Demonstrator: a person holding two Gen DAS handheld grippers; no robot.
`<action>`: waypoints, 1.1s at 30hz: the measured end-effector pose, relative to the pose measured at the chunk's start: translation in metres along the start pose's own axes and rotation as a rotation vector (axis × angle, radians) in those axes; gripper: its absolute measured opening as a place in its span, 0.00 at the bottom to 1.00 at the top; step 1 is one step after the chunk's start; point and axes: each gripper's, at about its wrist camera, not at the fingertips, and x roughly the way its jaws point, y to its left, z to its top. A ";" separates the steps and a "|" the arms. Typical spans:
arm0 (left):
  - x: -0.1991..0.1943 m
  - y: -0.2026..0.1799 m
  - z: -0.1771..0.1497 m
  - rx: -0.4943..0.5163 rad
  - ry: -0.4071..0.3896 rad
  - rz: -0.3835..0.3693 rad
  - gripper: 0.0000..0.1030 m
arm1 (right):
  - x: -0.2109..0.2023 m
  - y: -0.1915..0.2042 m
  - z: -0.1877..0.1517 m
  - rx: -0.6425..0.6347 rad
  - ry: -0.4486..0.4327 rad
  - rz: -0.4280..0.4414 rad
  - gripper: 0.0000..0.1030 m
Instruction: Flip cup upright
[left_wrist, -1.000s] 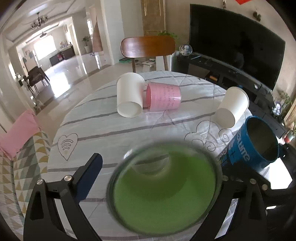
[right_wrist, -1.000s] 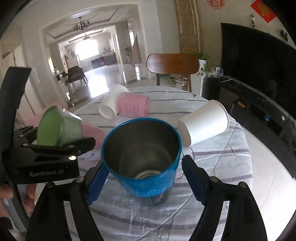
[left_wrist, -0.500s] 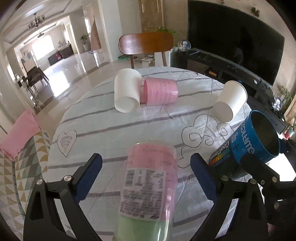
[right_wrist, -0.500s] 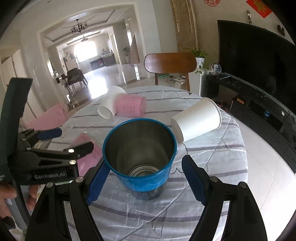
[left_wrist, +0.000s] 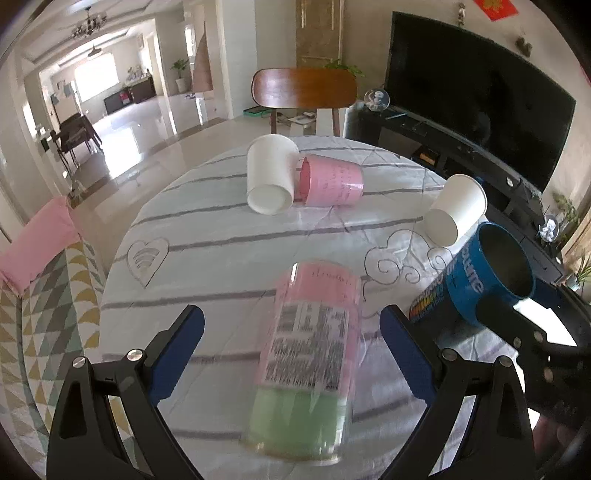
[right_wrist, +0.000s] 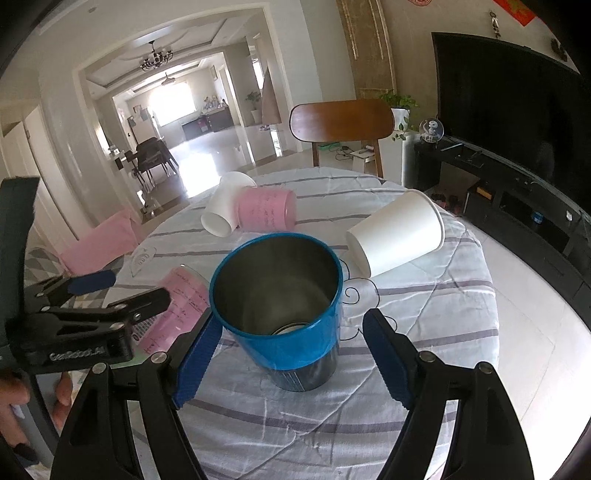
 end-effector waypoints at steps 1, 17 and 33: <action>-0.002 0.001 -0.002 -0.004 0.002 -0.001 0.95 | -0.001 0.000 0.000 -0.001 0.006 0.002 0.77; -0.082 0.025 -0.025 -0.044 -0.002 0.040 0.95 | -0.053 0.022 0.012 0.088 0.118 0.090 0.77; -0.045 0.116 0.002 0.097 -0.003 0.011 0.96 | 0.042 0.102 -0.022 0.500 0.288 0.073 0.77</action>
